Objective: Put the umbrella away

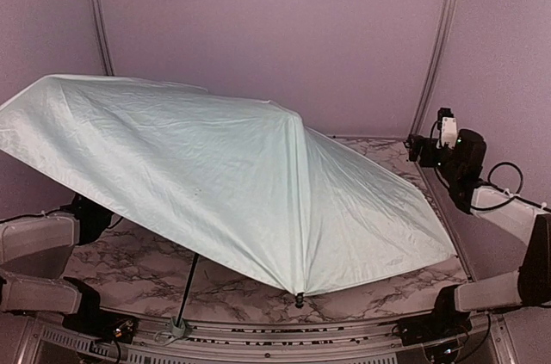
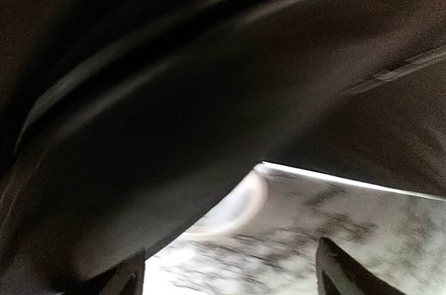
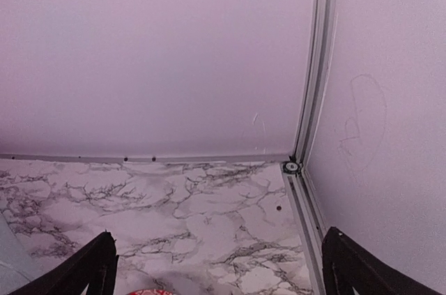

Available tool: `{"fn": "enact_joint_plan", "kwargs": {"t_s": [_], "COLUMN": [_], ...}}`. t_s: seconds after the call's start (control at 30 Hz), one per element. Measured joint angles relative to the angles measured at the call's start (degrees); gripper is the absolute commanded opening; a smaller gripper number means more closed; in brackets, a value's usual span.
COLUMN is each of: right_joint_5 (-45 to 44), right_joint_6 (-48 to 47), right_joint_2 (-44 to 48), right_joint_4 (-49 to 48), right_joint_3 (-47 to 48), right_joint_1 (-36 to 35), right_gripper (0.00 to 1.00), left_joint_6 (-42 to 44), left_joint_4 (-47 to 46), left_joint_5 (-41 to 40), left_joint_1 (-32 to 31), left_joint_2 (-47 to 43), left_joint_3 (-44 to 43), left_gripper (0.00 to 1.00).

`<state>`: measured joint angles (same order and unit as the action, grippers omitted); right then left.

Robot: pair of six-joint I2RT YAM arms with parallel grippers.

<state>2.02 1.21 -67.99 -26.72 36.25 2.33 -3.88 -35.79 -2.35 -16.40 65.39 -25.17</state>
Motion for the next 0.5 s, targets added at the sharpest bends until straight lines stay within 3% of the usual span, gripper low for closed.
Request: {"fn": "enact_joint_plan", "kwargs": {"t_s": [0.13, 0.27, 0.5], "right_joint_5": [1.16, 3.98, 8.02], "right_joint_6": [1.03, 2.23, 3.78], "right_joint_2": [0.52, 0.81, 2.43], "right_joint_4": [13.92, 22.08, 32.28], "right_joint_3": [5.25, 7.93, 15.58], "right_joint_1": [0.04, 0.09, 0.09], "right_gripper": [0.95, 0.90, 0.89], "left_joint_6": [-1.42, -3.28, -4.57], "left_joint_4": [4.63, 8.76, 20.28], "left_joint_5": [1.46, 5.57, 16.13], "left_joint_1": [-3.28, -5.35, -13.11], "left_joint_2": [-9.49, -18.84, -23.91], "left_joint_3": [2.19, 4.46, 3.45], "left_gripper": [0.73, 0.72, 0.83]}}
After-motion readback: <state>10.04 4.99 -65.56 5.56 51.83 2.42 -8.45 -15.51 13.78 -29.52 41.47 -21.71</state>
